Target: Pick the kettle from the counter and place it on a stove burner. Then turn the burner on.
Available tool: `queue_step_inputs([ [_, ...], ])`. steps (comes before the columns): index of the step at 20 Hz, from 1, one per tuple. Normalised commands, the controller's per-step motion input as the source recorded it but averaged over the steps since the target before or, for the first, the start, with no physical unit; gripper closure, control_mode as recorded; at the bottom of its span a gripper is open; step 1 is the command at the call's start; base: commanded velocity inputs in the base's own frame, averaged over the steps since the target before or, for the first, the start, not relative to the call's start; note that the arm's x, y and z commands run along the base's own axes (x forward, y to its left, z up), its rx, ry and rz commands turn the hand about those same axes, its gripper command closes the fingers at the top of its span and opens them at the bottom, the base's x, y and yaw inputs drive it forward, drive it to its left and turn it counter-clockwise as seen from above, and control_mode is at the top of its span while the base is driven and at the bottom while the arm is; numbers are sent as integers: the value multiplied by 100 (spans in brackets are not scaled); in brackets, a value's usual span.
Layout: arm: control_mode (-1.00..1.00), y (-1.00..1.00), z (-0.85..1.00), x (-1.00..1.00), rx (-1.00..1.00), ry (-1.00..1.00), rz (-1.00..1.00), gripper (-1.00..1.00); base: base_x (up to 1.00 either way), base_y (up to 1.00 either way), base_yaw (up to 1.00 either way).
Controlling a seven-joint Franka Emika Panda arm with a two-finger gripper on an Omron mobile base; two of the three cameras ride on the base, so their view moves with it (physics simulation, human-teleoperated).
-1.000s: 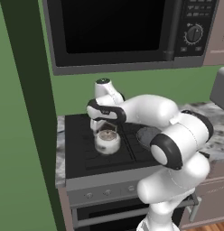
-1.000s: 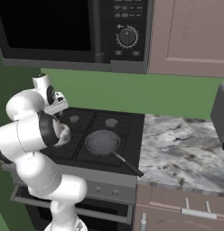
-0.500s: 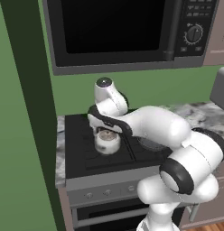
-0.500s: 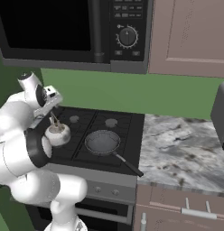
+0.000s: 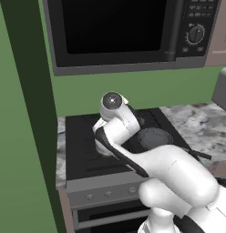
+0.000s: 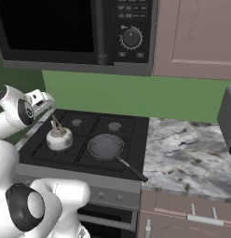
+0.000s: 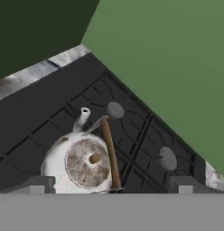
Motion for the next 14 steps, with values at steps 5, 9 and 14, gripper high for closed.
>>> queue_step_inputs([
  [5,-100,-2,-2,-100,0,-2,-6,-100,0,0,0],
  [9,-100,0,-13,-100,0,-1,0,-100,0,0,0],
  [14,-100,0,-32,-100,-2,-3,0,-100,0,0,0],
])
